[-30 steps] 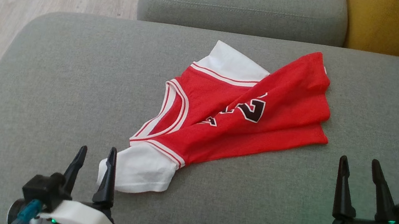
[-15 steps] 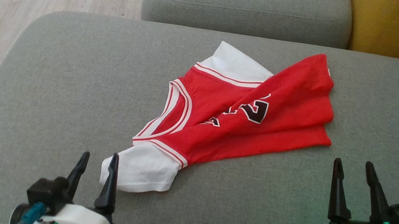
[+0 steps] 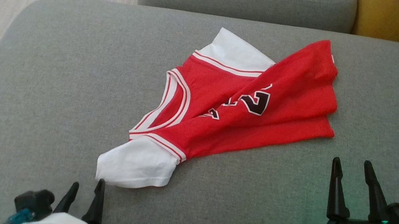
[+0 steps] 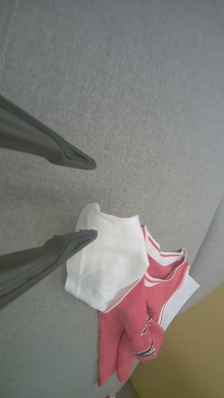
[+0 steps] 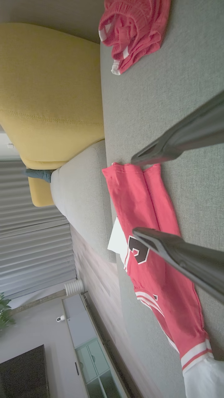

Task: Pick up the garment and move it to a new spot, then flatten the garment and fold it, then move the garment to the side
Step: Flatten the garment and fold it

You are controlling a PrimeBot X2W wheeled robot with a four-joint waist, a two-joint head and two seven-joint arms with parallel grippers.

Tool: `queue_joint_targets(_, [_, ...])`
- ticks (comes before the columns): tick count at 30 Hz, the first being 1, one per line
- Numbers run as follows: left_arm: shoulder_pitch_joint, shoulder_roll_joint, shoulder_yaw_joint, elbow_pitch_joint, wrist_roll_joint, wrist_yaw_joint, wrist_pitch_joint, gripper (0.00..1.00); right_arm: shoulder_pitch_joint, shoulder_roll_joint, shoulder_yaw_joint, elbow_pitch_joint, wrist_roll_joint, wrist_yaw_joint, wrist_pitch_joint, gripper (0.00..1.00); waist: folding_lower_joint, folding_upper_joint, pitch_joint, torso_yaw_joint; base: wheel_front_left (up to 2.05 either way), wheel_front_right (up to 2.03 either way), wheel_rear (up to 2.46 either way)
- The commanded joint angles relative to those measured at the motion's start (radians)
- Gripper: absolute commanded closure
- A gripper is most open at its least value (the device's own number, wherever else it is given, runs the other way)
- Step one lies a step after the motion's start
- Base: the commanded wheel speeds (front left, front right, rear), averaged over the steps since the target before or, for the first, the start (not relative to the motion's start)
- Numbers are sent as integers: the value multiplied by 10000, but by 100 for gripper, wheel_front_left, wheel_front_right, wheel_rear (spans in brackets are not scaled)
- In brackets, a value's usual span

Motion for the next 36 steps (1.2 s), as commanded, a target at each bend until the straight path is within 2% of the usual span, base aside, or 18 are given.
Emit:
queue_joint_targets(1, [-573, -48, 333, -207, -88, -66, -59, 0, -535, -51, 258, -289, 7, -9, -93, 0, 0, 0, 61, -44, 0, 0, 0])
queue_joint_targets(5, [-767, -66, 245, 20, -245, -356, -110, 0, -621, -51, 256, -265, -17, -9, -101, 0, 0, 0, 222, -146, 0, 0, 0])
queue_joint_targets(21, [-1519, 85, -113, 974, -156, -934, -466, 0, -823, -51, 232, -112, -37, -9, -111, 0, 0, 0, 485, -397, 0, 0, 0])
queue_joint_targets(22, [-1549, 81, -138, 1005, -143, -947, -491, 11, -829, -51, 230, -105, -36, -9, -116, 0, 0, 0, 490, -404, 0, 0, 0])
queue_joint_targets(23, [-1571, 75, -161, 1026, -135, -956, -512, 39, -832, -51, 227, -98, -38, -9, -121, 0, 0, 0, 494, -408, 0, 0, 0])
queue_joint_targets(24, [-1583, 71, -184, 1037, -130, -966, -526, 55, -836, -51, 222, -94, -39, -9, -126, 0, 0, 0, 502, -410, 0, 0, 0])
queue_joint_targets(25, [-1589, 69, -207, 1035, -124, -974, -538, 61, -840, -51, 213, -92, -41, -9, -131, 0, 0, 0, 508, -410, 0, 0, 0])
queue_joint_targets(26, [-1584, 72, -230, 1019, -120, -987, -547, 83, -841, -51, 204, -90, -43, -9, -136, 0, 0, 0, 514, -408, 0, 0, 0])
queue_joint_targets(27, [-1570, 83, -246, 993, -120, -1001, -553, 100, -839, -51, 191, -87, -46, -9, -140, 0, 0, 0, 521, -402, 0, 0, 0])
queue_joint_targets(36, [-1309, 220, -243, 281, -91, -907, -651, 100, -939, -51, -454, 450, -237, -9, 87, 0, 0, 0, 593, -177, 0, 0, 0])
